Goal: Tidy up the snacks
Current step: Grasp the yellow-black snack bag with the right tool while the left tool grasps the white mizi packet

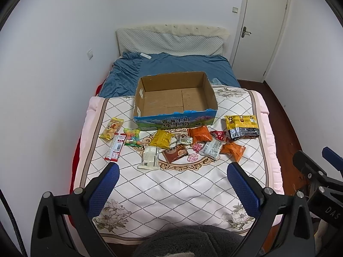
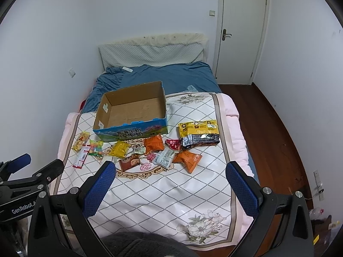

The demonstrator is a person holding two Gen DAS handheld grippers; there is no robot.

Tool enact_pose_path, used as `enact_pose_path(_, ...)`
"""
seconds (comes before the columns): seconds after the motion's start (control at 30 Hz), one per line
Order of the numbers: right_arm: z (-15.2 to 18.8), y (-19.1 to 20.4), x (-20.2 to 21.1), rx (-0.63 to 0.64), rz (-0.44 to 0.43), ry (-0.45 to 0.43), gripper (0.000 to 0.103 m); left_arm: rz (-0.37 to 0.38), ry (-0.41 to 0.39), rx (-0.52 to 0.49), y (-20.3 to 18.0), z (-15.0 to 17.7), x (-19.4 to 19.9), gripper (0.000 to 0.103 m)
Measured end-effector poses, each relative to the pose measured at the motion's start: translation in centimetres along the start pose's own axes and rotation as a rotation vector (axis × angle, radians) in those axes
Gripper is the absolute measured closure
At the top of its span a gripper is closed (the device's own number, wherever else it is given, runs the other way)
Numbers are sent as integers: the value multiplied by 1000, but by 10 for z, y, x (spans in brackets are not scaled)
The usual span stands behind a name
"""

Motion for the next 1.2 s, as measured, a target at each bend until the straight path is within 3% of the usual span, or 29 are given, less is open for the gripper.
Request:
enact_pose_path(0.2,6,-12,-31,-29,-13,44,0,-26,-22,-2,-1,-3,-27,0)
enact_pose_path(0.47,16,-36,-122,-27,-5,170,0,-50,103,-3,-4,9,-116,0)
enact_pose_path(0.57,13,-45,-164,77,31,208,0,-57,149,23,-7,13,-152,0)
enact_pose_path(0.77,3,-59,-273,420,82,352,0,-52,242,100,-27,23,-220,0)
enact_pose_path(0.97,8,-59,-359,763,55,460,0,-49,329,166,-59,34,-283,0)
enact_pose_path(1.2,19,-63,-434,1087,50,539,0,-58,400,148,-98,46,-337,0)
Point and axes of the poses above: each gripper's, at about its wrist camera, not at the fingertips, and x roughly against the way its jaws point, y to its left, z to its underside, the point moved 5 cm from there along -x, roughly the way its jaws point, and after that the axes turned 5 degrees about -y, right-handed, at the moved point
